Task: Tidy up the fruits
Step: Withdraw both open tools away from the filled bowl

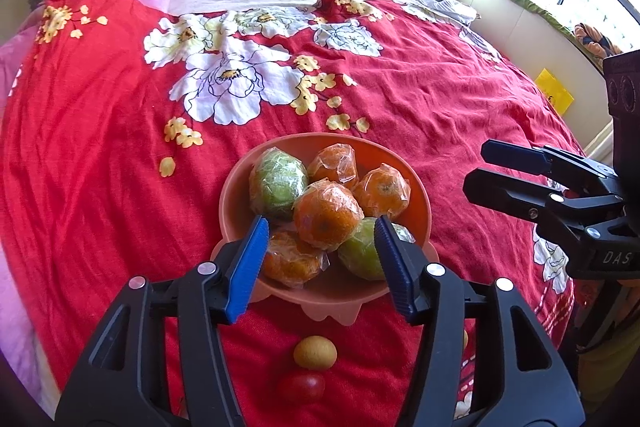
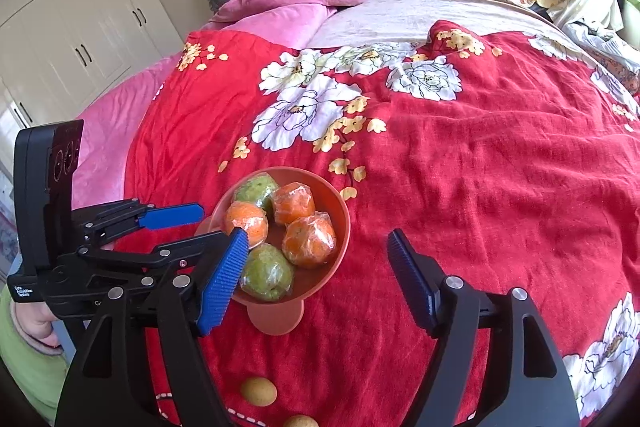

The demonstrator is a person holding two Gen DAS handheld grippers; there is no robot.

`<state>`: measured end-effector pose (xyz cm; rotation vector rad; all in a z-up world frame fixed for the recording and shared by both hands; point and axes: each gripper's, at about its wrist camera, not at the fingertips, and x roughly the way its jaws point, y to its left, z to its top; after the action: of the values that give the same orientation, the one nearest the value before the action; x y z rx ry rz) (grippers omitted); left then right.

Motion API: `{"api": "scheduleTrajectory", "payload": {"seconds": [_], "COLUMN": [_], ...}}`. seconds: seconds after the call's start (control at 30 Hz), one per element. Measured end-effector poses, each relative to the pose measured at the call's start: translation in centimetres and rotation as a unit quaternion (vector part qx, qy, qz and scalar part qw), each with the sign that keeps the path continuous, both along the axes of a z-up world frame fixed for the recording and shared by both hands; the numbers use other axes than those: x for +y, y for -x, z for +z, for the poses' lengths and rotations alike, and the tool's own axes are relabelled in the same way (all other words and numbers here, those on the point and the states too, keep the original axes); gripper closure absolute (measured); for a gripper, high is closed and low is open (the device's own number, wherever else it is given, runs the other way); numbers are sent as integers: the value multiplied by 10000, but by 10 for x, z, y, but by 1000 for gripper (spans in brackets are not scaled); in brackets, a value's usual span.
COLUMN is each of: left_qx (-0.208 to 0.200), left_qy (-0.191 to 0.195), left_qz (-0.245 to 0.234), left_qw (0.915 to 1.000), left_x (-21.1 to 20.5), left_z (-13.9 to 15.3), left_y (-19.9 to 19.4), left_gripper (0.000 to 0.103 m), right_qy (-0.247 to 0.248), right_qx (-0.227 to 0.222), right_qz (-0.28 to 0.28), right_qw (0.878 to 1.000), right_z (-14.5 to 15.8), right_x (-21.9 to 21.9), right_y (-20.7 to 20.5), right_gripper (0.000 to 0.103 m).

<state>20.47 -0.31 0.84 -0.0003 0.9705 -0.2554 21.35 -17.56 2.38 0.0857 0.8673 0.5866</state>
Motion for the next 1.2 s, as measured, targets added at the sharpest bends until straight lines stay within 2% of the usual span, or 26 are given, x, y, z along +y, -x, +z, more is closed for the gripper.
{"api": "scheduleTrajectory", "payload": {"seconds": [0.13,0.27,0.53,0.77,1.2], "left_qx": [-22,-62,-150,-247,-328], "left_qy": [-16,-30,-6,12,-31], "left_qz": [40,95,214,267,389], "left_qw": [10000,9999,9997,9993,9987], "left_x": [1,3,9,9,13], "left_z": [2,6,15,22,30], "left_y": [3,6,12,20,31], "left_gripper": [53,44,36,22,10], "right_qy": [34,31,10,-6,169], "right_qx": [-80,-140,-293,-382,-598], "right_qz": [32,19,-9,-58,-72], "right_qw": [10000,9999,9996,9993,9980], "right_z": [5,11,22,32,43], "right_x": [2,2,1,-2,-1], "right_y": [3,7,15,24,41], "right_gripper": [26,24,18,12,8]}}
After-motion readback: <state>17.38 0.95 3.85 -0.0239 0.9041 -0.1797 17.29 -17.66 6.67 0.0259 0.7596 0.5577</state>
